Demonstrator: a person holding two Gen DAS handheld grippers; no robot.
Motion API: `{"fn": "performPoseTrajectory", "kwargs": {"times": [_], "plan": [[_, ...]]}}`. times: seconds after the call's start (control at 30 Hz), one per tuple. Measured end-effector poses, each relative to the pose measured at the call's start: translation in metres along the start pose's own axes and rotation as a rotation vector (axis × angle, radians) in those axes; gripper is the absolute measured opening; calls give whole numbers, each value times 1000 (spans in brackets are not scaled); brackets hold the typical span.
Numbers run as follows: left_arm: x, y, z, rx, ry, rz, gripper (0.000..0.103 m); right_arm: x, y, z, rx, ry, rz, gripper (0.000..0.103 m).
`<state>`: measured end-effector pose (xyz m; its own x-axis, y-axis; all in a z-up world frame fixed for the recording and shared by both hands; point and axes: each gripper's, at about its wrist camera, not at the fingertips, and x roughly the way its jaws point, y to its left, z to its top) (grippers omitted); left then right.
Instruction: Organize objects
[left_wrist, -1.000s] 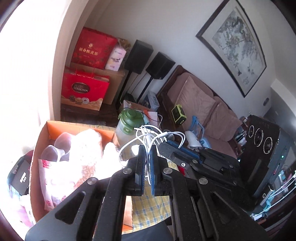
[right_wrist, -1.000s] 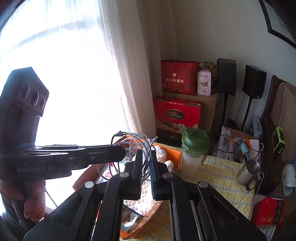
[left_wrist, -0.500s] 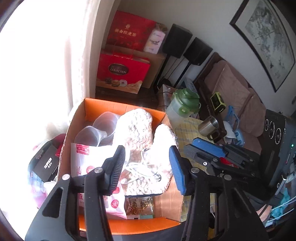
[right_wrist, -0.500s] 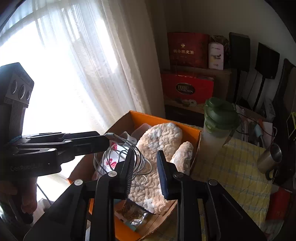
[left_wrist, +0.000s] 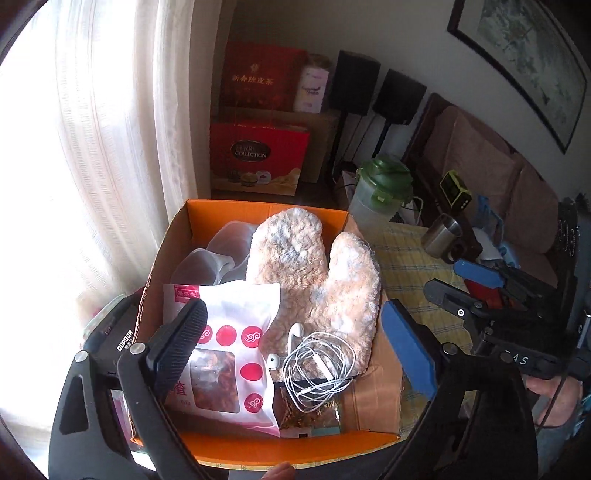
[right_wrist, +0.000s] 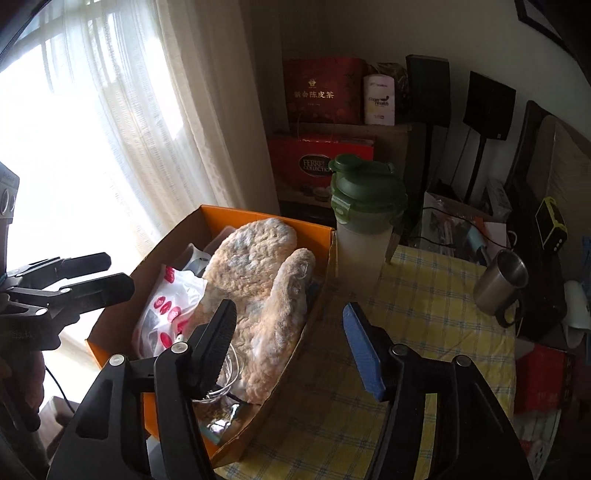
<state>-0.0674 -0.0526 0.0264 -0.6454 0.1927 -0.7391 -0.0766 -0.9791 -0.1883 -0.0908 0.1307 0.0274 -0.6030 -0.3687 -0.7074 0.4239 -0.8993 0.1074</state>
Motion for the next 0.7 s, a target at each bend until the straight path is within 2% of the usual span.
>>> {"fn": "performPoseTrajectory", "kwargs": {"times": [0.03,0.37,0.43,0.6,0.7], "plan": [[0,-3,-3,5,-3,6,100,-3,-2,-4,2,-7,-14,73],[5,-25,-24,45,24,2,101,-23,-18,-34,41,-35,-87,93],[2,-28,-29,44,5,18,103,-28,-21,-41,59,-39,-93,103],[8,-32,-41,15,27,-13,103,-38,-28,-59,92,-47,-149,103],[9,-37,-50,24,26,13,103,-41,-31,-71,112,-43,-163,103]]}}
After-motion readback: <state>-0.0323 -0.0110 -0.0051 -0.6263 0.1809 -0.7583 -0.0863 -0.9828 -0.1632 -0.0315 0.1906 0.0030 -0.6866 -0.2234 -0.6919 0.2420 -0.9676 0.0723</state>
